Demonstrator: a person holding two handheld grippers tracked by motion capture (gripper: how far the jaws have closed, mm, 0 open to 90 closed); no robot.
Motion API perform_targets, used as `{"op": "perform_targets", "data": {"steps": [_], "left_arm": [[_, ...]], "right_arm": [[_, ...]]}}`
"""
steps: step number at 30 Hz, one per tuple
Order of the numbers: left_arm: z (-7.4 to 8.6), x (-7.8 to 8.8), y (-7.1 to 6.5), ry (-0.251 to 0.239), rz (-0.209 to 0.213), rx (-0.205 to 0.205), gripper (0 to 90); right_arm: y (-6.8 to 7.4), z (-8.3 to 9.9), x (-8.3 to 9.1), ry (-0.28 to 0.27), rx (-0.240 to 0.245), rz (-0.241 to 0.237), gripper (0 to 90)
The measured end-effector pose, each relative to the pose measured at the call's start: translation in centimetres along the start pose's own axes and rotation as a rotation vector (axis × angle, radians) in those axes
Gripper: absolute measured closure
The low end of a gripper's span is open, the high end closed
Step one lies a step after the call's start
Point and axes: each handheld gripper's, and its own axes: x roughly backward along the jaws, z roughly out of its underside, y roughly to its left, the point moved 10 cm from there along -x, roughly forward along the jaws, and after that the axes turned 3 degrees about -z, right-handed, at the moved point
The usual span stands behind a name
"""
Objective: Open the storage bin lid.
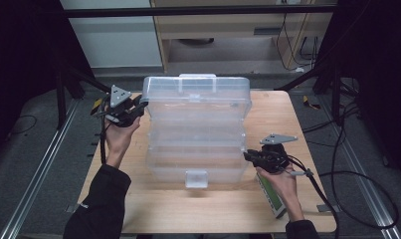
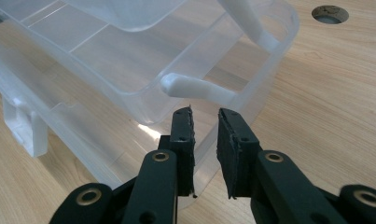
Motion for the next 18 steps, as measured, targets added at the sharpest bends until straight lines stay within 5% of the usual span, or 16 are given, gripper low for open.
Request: {"op": "perform_targets", "data": {"steps": [18], "left_arm": [[-1.1, -1.8, 0.6, -0.009, -0.046, -0.001, 77.0]], "right_arm": [[0.0, 0.0, 0.0, 0.002, -0.008, -0.004, 76.3]]}}
